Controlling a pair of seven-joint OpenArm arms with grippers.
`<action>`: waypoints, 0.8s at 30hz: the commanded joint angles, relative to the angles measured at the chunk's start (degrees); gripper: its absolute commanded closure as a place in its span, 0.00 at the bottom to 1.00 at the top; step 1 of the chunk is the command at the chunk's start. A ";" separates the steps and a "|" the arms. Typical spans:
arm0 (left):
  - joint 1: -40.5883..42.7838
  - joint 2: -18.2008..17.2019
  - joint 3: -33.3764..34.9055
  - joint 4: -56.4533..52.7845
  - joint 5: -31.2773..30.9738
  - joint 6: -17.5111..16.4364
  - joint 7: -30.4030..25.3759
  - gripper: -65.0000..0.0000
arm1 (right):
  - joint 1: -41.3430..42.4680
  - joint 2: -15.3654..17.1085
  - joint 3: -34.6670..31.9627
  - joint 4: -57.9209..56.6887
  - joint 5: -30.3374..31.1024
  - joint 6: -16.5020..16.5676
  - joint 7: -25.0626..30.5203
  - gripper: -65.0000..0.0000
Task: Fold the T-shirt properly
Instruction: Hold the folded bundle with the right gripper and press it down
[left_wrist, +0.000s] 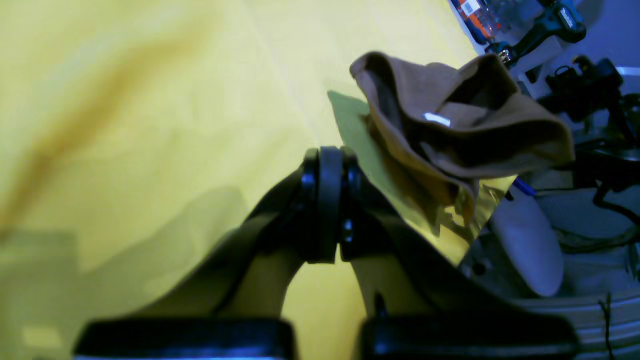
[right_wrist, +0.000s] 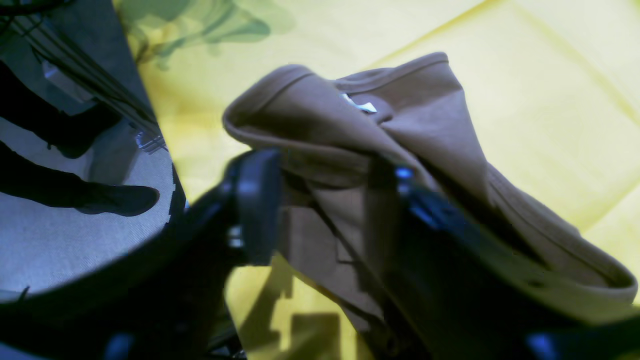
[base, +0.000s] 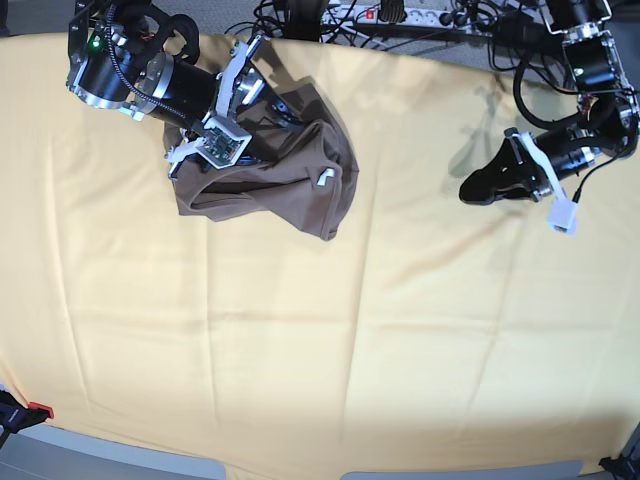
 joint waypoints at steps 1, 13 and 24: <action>-0.57 -0.90 -0.39 0.90 -1.84 -0.02 -1.14 1.00 | 0.46 0.39 0.15 0.81 0.59 0.08 1.49 0.49; -0.28 -0.92 -0.39 0.90 -1.84 0.00 -1.18 1.00 | 3.28 2.69 0.17 0.81 -5.11 0.08 1.51 0.49; -0.28 -0.90 -0.39 0.90 -1.86 0.00 -1.16 1.00 | 3.48 8.66 0.15 0.81 -9.70 0.08 4.85 0.49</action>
